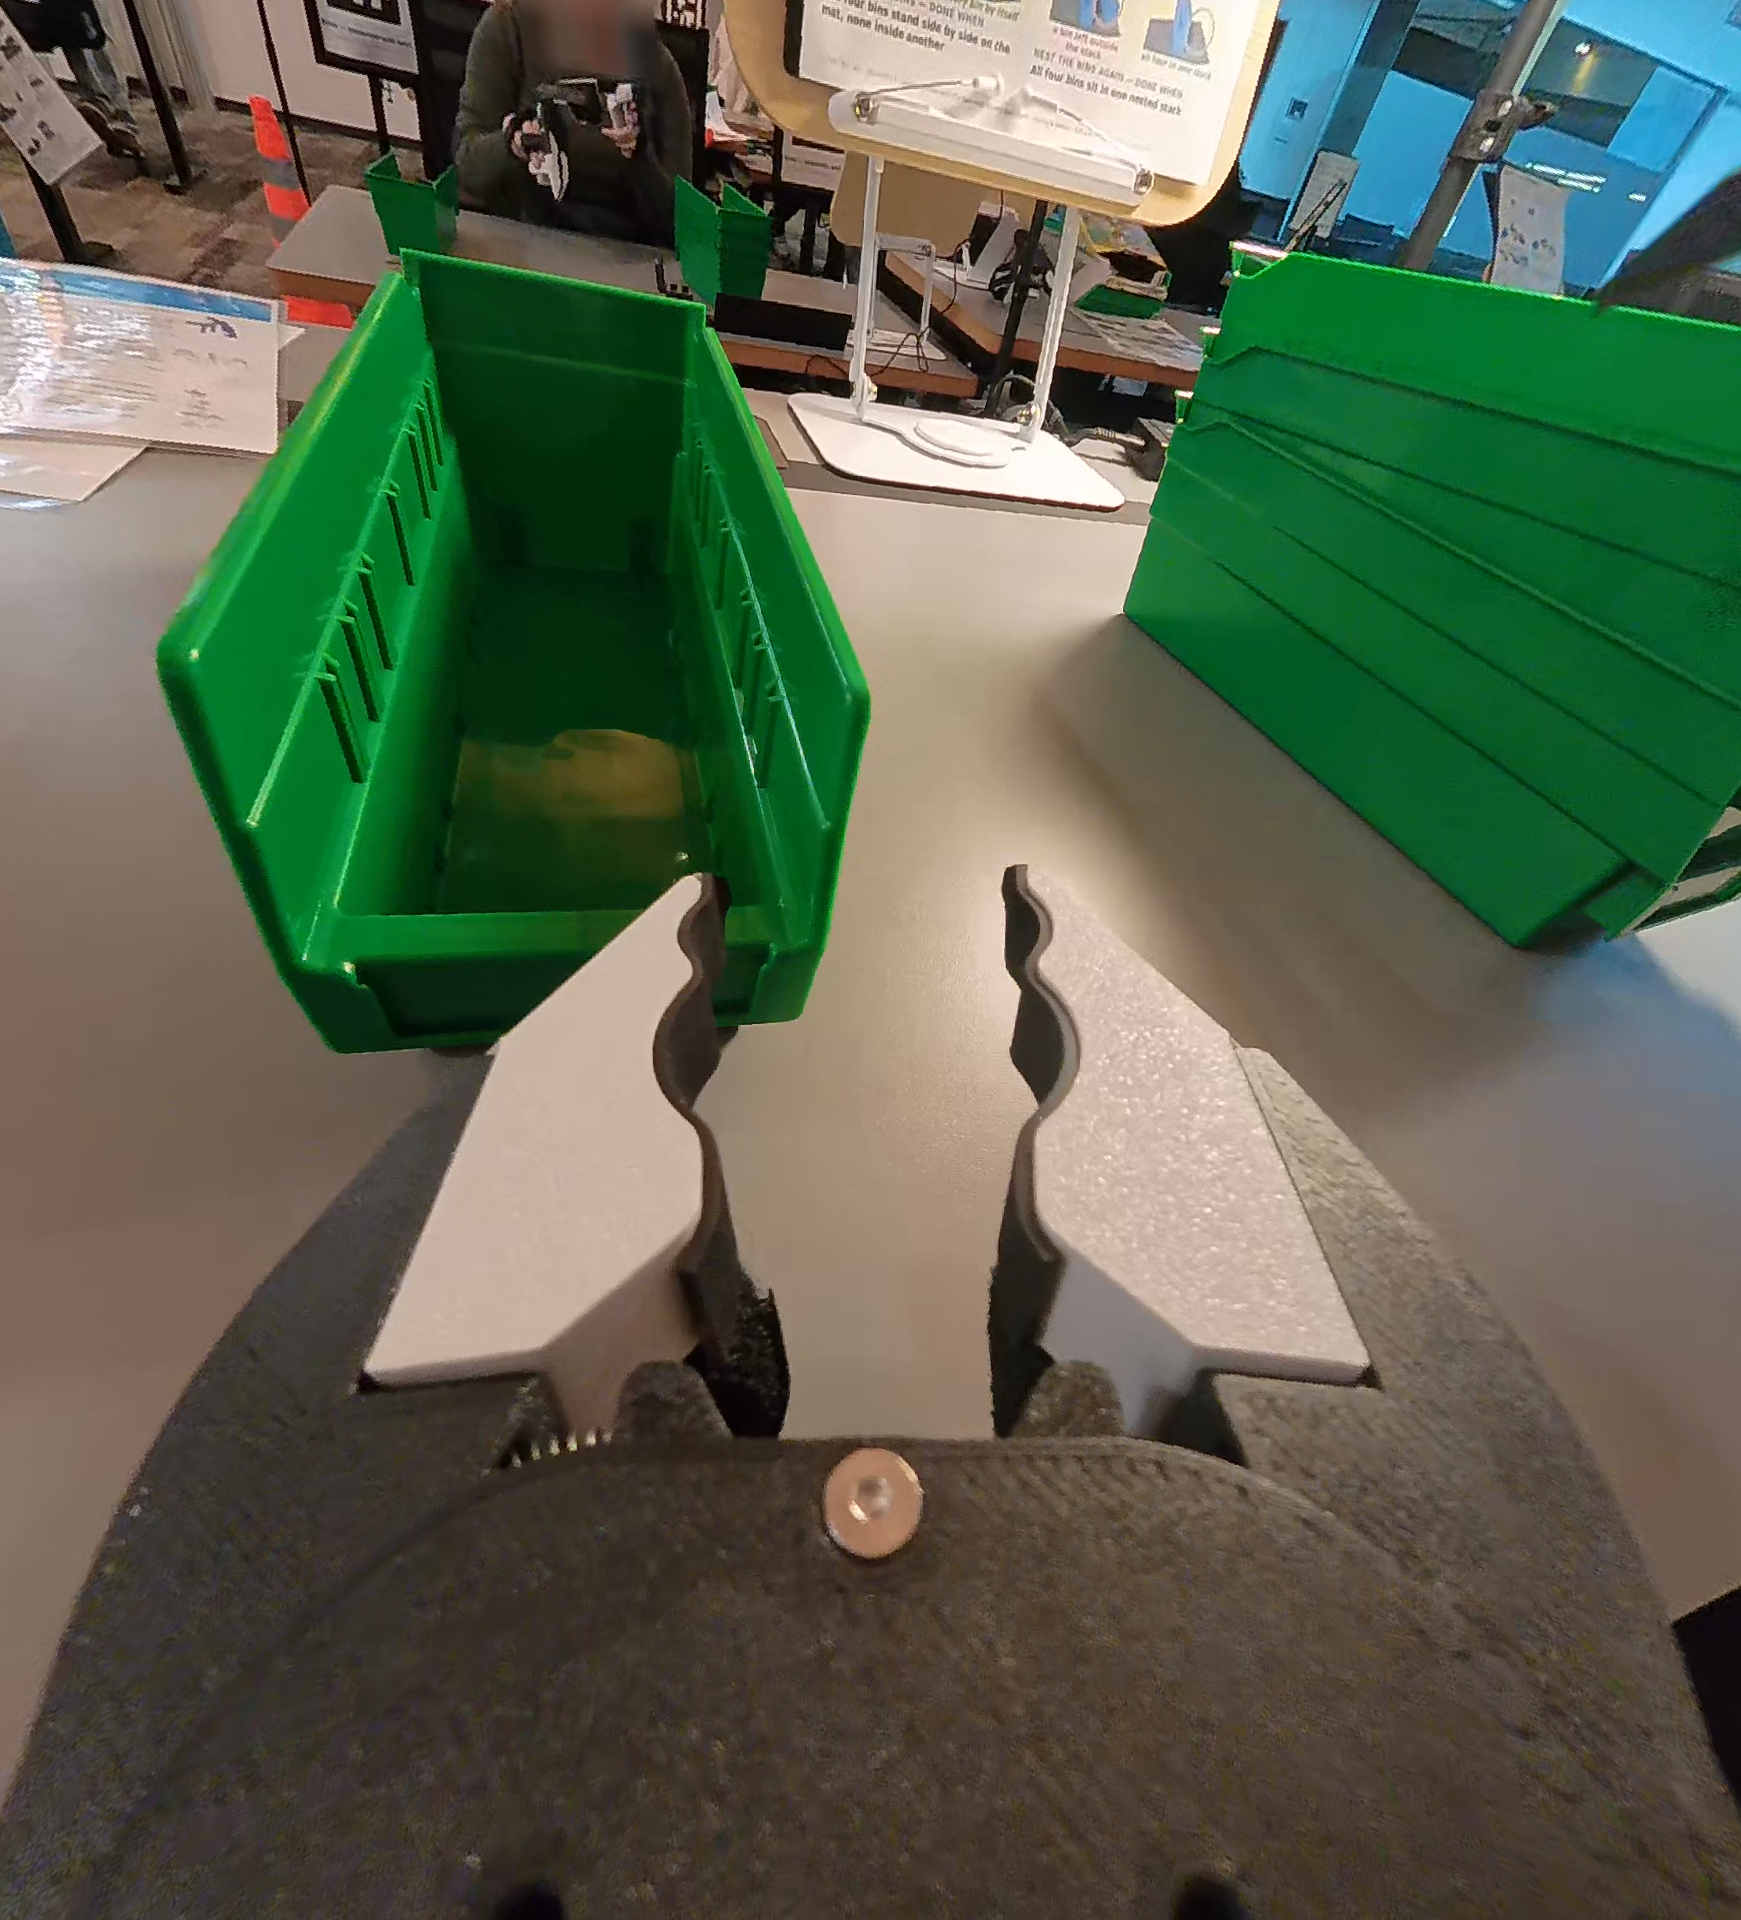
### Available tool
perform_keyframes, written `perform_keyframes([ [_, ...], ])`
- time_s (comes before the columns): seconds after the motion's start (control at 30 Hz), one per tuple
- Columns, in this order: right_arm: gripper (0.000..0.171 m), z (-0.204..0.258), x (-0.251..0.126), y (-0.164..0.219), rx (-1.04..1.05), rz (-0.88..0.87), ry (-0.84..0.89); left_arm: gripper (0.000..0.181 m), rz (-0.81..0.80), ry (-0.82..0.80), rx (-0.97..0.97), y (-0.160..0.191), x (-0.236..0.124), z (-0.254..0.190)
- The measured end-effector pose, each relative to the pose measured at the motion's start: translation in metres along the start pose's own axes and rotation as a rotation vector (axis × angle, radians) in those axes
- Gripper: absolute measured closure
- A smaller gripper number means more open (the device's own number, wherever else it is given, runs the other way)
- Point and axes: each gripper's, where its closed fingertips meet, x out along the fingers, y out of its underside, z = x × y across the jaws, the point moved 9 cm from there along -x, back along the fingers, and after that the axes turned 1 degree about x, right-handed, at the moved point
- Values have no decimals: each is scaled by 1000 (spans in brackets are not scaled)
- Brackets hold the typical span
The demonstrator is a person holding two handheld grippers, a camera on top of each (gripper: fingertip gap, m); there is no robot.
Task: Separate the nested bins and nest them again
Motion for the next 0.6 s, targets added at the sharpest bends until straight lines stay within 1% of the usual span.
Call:
perform_keyframes([
  [0.13,49,-1,23,33,44,-58,33,126,-9,-5,3,0,-1,0],
  [0.2,50,-3,34,49,65,-62,20,126,-9,-8,2,0,-1,0],
  [0.3,51,-4,44,68,48,-66,47,125,-7,-9,0,0,-1,0],
  [0.43,51,-1,51,83,25,-72,57,124,-1,-12,3,0,-1,0],
  [0.6,52,1,57,93,10,-96,65,124,-5,-14,4,0,-1,0],
])
